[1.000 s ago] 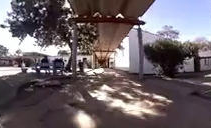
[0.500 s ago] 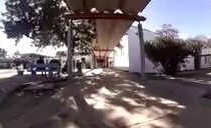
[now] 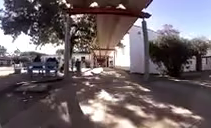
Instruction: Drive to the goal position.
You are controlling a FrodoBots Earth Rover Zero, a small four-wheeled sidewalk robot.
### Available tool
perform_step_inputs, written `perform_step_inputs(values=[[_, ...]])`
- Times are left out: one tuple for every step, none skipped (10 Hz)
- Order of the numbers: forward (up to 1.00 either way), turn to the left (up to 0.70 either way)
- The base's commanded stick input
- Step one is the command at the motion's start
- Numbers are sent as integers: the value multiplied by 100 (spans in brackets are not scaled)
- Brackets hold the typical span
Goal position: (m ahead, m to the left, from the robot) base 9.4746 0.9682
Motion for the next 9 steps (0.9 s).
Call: perform_step_inputs(values=[[70, 0], [70, 0], [70, 0], [70, 0], [70, 0], [70, 0], [70, 0], [70, 0], [70, 0]])
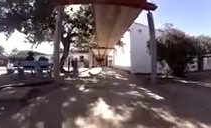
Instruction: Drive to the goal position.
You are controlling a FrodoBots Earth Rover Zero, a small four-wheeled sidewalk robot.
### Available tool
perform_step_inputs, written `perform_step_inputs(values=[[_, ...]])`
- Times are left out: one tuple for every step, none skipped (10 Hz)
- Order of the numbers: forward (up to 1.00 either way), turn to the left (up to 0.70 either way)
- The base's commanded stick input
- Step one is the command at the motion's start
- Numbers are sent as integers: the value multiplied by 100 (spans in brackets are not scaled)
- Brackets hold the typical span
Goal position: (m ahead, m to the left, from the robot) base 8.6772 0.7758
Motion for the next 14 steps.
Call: perform_step_inputs(values=[[70, 0], [70, 0], [70, 0], [70, 0], [70, 0], [70, 0], [70, 0], [70, 0], [70, 0], [70, 0], [70, 0], [70, 0], [70, 0], [70, 0]])
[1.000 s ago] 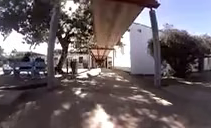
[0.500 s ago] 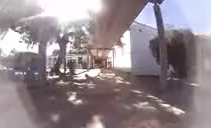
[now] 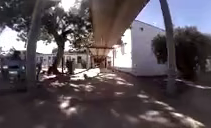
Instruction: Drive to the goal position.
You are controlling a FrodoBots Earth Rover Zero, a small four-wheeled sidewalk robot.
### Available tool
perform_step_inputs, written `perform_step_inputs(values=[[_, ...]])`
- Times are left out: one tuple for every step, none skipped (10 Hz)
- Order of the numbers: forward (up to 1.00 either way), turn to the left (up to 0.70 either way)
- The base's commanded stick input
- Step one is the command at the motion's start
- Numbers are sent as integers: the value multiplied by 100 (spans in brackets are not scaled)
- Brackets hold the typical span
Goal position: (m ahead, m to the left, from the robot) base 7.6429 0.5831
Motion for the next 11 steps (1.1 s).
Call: perform_step_inputs(values=[[70, 0], [70, 0], [70, 15], [70, 32], [70, 35], [70, 35], [70, 0], [70, 0], [70, 0], [70, 0], [70, 0]])
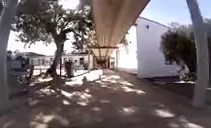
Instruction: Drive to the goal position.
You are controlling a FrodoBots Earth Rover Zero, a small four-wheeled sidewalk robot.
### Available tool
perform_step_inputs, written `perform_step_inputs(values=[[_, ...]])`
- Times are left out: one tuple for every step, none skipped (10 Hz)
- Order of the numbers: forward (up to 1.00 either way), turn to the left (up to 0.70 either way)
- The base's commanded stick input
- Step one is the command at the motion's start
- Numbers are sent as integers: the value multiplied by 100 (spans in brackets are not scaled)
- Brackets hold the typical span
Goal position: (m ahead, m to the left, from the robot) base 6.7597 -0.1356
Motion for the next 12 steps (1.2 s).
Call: perform_step_inputs(values=[[70, 0], [70, 0], [70, 0], [70, 0], [70, 0], [70, 0], [70, 0], [70, 0], [70, 0], [70, 0], [70, 0], [70, 0]])
